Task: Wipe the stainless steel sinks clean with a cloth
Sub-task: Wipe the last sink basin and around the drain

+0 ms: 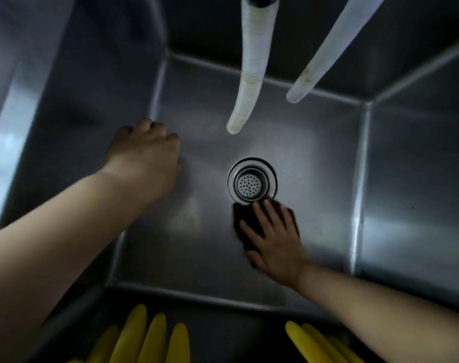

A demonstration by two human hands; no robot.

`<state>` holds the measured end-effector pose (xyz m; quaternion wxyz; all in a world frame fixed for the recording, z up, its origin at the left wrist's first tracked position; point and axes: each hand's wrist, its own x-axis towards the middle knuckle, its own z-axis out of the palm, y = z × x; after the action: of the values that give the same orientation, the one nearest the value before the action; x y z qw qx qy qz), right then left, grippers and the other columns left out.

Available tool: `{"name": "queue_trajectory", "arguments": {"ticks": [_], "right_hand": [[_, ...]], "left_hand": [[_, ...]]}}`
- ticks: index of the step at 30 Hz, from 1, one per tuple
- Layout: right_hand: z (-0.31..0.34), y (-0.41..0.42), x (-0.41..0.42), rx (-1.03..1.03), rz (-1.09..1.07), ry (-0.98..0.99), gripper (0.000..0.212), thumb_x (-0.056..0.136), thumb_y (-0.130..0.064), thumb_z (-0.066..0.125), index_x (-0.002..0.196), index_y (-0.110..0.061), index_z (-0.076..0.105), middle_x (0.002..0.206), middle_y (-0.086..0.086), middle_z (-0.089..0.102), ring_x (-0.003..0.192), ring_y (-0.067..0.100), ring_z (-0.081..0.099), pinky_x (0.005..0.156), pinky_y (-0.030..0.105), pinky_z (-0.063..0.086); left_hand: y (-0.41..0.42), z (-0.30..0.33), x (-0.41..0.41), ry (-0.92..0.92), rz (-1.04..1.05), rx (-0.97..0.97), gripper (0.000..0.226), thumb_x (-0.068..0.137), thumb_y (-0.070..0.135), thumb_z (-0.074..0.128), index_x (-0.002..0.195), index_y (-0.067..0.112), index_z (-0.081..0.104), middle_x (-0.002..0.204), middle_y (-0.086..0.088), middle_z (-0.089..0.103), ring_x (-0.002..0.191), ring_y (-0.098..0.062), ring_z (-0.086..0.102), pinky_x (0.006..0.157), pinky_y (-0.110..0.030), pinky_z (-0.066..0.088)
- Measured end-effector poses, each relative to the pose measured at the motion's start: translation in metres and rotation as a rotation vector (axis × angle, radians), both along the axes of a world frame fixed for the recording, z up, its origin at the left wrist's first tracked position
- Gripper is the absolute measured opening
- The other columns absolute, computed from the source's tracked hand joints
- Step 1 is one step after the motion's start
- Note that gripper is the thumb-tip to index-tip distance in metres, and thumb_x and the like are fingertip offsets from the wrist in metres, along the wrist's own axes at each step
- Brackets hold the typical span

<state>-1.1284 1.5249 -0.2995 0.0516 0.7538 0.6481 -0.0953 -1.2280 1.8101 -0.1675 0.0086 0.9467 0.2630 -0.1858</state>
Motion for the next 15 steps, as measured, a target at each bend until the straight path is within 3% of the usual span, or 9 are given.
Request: {"name": "queue_trajectory", "arguments": {"ticks": [3, 6, 15], "right_hand": [[0.001, 0.026, -0.023, 0.012, 0.268, 0.073, 0.063, 0.085, -0.051, 0.049, 0.143, -0.030, 0.037, 0.152, 0.015, 0.030, 0.142, 0.040, 0.019, 0.113, 0.059, 0.015], [-0.002, 0.072, -0.036, 0.030, 0.361, 0.152, 0.056, 0.090, -0.049, 0.043, 0.143, -0.032, 0.038, 0.154, 0.012, 0.029, 0.144, 0.037, 0.015, 0.115, 0.057, 0.013], [-0.015, 0.220, 0.015, 0.280, -0.006, 0.031, 0.058, 0.086, -0.044, 0.047, 0.141, -0.025, 0.043, 0.145, 0.009, 0.043, 0.134, 0.039, 0.034, 0.109, 0.048, 0.025]], "left_hand": [[0.007, 0.023, -0.013, -0.052, 0.059, -0.032, 0.034, 0.088, 0.035, 0.050, 0.115, 0.015, 0.053, 0.115, -0.011, 0.056, 0.108, -0.032, 0.050, 0.084, -0.038, 0.042], [0.006, 0.033, -0.033, -0.066, 0.042, 0.012, 0.037, 0.086, 0.038, 0.049, 0.115, 0.017, 0.054, 0.105, -0.010, 0.060, 0.098, -0.034, 0.056, 0.074, -0.037, 0.046], [0.008, 0.017, -0.053, -0.039, 0.029, -0.005, 0.031, 0.089, 0.035, 0.042, 0.114, 0.022, 0.054, 0.105, -0.005, 0.061, 0.094, -0.030, 0.059, 0.076, -0.035, 0.049]]}}
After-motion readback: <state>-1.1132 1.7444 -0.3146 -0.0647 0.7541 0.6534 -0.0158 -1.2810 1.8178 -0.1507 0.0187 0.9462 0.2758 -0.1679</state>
